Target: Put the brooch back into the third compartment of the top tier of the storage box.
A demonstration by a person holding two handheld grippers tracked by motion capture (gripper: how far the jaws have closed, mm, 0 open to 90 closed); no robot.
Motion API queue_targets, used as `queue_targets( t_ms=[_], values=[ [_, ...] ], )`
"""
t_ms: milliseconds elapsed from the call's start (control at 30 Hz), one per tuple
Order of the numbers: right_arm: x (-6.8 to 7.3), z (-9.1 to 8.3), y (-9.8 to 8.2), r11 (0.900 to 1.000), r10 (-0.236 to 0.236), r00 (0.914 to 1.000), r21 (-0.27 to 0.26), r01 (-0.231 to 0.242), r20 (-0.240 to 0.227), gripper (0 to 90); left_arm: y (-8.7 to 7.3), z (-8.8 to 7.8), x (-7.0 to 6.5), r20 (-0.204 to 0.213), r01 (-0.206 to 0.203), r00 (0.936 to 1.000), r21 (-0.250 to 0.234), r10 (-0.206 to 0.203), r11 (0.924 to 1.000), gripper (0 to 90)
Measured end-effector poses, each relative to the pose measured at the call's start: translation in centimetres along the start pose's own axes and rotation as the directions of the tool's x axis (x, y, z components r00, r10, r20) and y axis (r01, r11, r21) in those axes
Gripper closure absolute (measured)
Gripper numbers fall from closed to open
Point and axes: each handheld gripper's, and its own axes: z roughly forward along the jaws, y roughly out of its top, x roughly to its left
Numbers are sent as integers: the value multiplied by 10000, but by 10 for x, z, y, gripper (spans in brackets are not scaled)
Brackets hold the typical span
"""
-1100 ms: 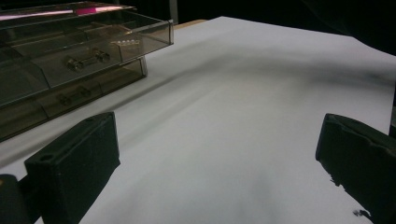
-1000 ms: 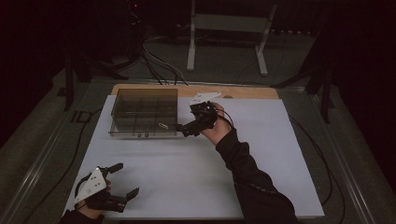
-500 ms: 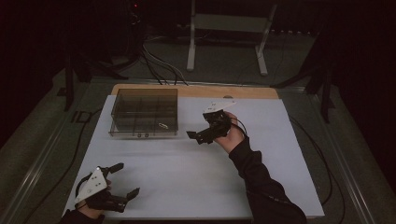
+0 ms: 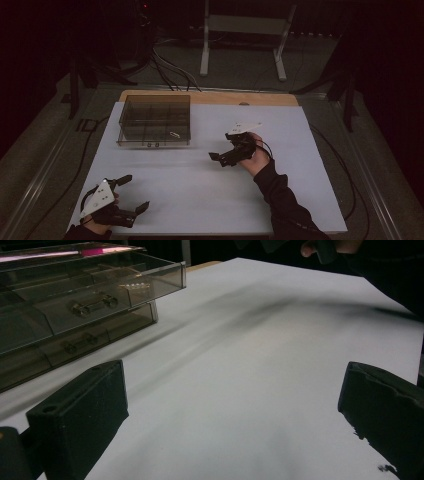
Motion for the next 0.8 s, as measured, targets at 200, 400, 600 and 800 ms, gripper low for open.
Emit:
queue_targets(
  t_ms=[200, 400, 600, 800],
  values=[
    [3, -4, -18, 10000, 86, 9999, 29, -86, -133, 0, 0, 1, 0, 13, 1, 10000, 30, -1, 10000, 6],
    [4, -8, -35, 9998, 194, 9997, 5, -194, -164, 0, 0, 1, 0, 14, 0, 10000, 32, 0, 10000, 6],
    [5, -15, -61, 9997, 227, 9996, 62, -226, -184, 0, -1, 2, -1, 47, 8, 10000, 70, -9, 10000, 6],
    [6, -26, -80, 9998, 170, 9998, 101, -170, 47, 0, -1, 1, 0, 23, 9, 10000, 55, -9, 10000, 6]
  ],
)
